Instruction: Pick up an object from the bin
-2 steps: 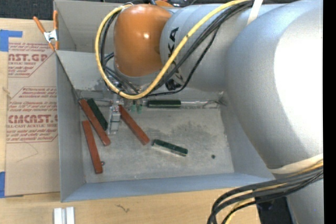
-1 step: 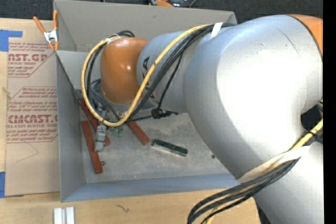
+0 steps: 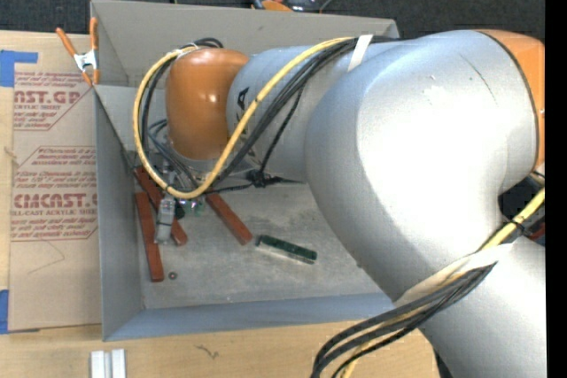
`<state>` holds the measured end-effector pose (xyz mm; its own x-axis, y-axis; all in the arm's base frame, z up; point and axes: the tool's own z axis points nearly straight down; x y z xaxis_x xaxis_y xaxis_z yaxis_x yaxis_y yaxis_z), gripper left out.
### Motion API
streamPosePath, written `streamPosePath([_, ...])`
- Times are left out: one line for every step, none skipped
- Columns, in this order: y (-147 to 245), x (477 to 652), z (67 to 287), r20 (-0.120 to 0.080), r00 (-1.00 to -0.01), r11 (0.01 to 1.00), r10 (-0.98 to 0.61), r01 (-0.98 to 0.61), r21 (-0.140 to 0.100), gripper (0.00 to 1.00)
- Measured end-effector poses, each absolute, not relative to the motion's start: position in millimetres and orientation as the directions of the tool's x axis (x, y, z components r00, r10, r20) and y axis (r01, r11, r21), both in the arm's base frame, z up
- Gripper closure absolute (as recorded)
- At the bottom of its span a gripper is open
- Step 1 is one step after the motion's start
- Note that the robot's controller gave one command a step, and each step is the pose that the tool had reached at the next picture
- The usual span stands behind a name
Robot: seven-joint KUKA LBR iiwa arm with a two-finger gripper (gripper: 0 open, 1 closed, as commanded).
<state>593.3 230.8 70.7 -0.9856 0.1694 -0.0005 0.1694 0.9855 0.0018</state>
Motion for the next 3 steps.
streamPosePath([231,593.6,72,-0.003,-0.985,0.985,0.171,0.171,0.004,1.0])
streamPosePath([182,540.7,131,-0.001,-0.98,0.98,0.201,0.201,0.0,1.0])
streamPosePath([184,541.7,127,0.0,-0.98,0.98,0.198,0.198,0.001,0.0])
